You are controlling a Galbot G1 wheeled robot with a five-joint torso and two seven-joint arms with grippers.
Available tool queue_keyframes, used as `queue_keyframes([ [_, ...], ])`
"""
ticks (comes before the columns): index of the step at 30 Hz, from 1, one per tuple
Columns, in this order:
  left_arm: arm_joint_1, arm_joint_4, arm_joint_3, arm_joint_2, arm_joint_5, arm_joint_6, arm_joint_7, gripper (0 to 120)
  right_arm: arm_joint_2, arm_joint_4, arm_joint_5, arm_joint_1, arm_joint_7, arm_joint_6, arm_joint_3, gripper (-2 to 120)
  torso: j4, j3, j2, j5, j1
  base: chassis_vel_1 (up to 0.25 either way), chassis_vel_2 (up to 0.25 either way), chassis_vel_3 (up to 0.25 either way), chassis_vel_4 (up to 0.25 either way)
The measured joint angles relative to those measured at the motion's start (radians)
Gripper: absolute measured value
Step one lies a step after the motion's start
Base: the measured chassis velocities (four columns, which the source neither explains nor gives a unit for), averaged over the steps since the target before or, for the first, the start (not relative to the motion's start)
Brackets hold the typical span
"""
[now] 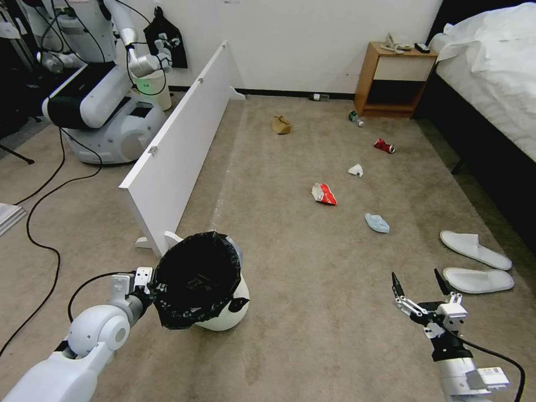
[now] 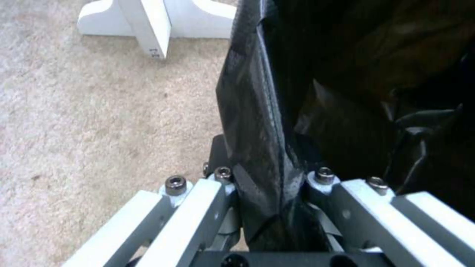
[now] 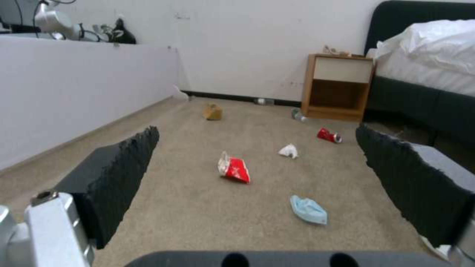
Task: Pick up the trash bin and place the garbage on the floor into it.
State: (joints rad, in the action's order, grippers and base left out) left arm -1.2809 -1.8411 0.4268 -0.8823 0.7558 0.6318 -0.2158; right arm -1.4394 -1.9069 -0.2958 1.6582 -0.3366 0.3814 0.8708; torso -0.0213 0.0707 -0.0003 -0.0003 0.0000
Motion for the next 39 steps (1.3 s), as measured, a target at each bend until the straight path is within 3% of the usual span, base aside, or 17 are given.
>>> queue_keyframes([
  [17,-0.025,-0.071,0.035,-0.018,-0.013,-0.049,0.02,3,-0.02,-0.007,0.008,-0.001,-0.003,0.001,0.008,100,0.0001,0.0,0.0,0.0003,0.0,0.0,0.0,0.0,0.0],
  [39,-0.048,-0.173,0.027,-0.038,0.003,-0.048,0.007,2,-0.051,-0.027,0.01,-0.002,-0.003,0.004,0.046,100,0.0,0.0,0.0,0.0003,0.0,0.0,0.0,0.0,0.0],
])
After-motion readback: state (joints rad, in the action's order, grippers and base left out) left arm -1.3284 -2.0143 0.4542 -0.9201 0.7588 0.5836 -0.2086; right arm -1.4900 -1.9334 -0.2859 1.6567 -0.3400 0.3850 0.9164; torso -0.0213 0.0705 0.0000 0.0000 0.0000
